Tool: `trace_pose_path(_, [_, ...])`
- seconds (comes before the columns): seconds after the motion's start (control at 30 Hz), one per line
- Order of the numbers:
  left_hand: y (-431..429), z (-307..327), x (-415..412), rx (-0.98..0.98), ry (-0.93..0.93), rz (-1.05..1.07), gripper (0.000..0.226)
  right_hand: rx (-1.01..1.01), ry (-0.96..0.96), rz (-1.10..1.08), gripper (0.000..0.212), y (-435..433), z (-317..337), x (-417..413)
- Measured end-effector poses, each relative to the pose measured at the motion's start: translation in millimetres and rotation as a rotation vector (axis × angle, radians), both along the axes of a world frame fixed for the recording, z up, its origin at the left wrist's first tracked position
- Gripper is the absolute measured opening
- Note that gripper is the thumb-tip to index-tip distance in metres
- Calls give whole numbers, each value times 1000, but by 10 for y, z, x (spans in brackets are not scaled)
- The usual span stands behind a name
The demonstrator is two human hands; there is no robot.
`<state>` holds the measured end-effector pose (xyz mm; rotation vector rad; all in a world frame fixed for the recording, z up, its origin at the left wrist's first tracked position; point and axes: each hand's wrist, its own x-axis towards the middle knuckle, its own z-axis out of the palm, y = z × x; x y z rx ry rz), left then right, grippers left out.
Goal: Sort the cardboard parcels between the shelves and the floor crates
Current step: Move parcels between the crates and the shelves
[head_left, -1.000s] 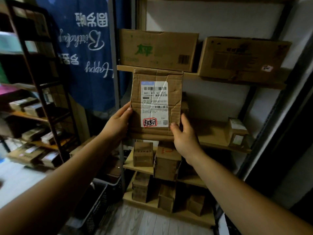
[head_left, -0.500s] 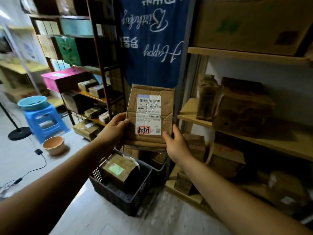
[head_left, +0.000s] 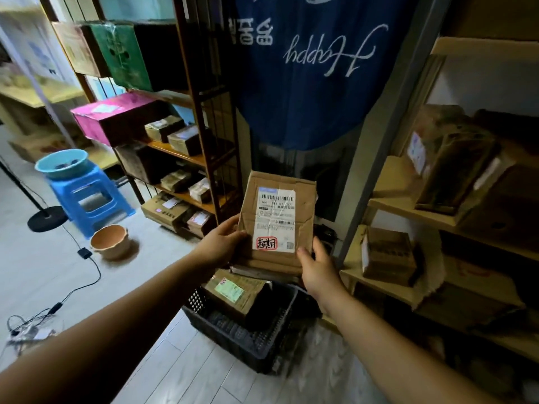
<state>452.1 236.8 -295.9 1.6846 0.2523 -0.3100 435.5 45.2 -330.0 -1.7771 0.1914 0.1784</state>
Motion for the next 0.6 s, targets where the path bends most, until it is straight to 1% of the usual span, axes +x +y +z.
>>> trace_pose_path(0.13, [73,-472,501,-49,94,14,47,11,85,20,46,109,-470,459])
trace_pose_path(0.2, [88,-696,697,-38,116,5,44,6,133,31,59,182,-701,622])
trace_pose_path(0.27, [90,-947,911,-28,136,-15,36,-19,168,23,82,256,-940,777])
trace_pose_path(0.33, [102,-1225,1117,-33,165,-54,37,-53,189,13,101,322,-1144,905])
trace_pose_path(0.43, [160,-1502,1320,-28,211,-117,35,-110,186,23,108,379,-1379,997])
trace_pose_path(0.47, [209,-1623,1416,-25,224,-165,35,-140,193,15,109,424,-1472,1035])
trace_pose_path(0.53, [316,-1835,1589,-36,263,-228,37,-295,204,56,110,531,-1573,1075])
trace_pose_path(0.6, [432,-2088,1803,-23,277,-297,39,-429,243,80,117,679,-1742,1144])
